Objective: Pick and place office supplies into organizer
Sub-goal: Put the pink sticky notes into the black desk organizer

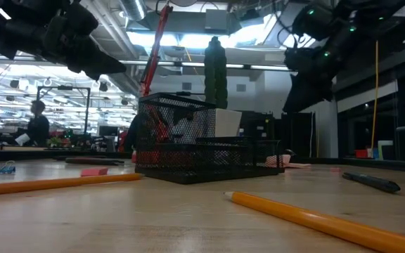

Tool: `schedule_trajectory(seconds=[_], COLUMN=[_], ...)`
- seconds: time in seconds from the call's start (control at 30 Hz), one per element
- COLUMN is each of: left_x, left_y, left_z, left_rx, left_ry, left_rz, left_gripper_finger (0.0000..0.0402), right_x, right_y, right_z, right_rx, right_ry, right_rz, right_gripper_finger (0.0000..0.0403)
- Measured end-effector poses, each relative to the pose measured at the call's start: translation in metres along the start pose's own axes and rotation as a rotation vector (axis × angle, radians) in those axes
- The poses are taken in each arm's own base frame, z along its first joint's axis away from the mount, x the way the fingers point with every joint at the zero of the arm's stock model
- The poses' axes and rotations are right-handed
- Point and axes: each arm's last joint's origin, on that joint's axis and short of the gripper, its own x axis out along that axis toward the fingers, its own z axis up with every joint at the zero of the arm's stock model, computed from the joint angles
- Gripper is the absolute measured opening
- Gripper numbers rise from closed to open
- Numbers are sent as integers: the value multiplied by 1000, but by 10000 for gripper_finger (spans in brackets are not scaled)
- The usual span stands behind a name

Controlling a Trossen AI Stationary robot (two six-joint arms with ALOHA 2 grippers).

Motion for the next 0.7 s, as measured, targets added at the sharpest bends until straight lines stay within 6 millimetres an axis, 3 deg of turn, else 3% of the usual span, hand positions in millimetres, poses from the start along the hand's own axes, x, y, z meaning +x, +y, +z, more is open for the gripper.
schedule_trajectory(seconds=[0.23, 0.5, 0.7], left_x=[0, 0, 0], left_y=[0, 0, 0], left_z=[0, 0, 0], left_rx=[-2, -12, -38], left_ry=[1, 2, 3], left_rz=[0, 0, 0], left_gripper_finger=[6, 6, 6], right_x=[22, 41, 54], right_y=[-12, -36, -43], right_z=[10, 14, 11], right_rx=[64, 88, 117], right_ry=[140, 169, 220], right_rz=[51, -8, 13], right_gripper_finger=[176, 221, 244])
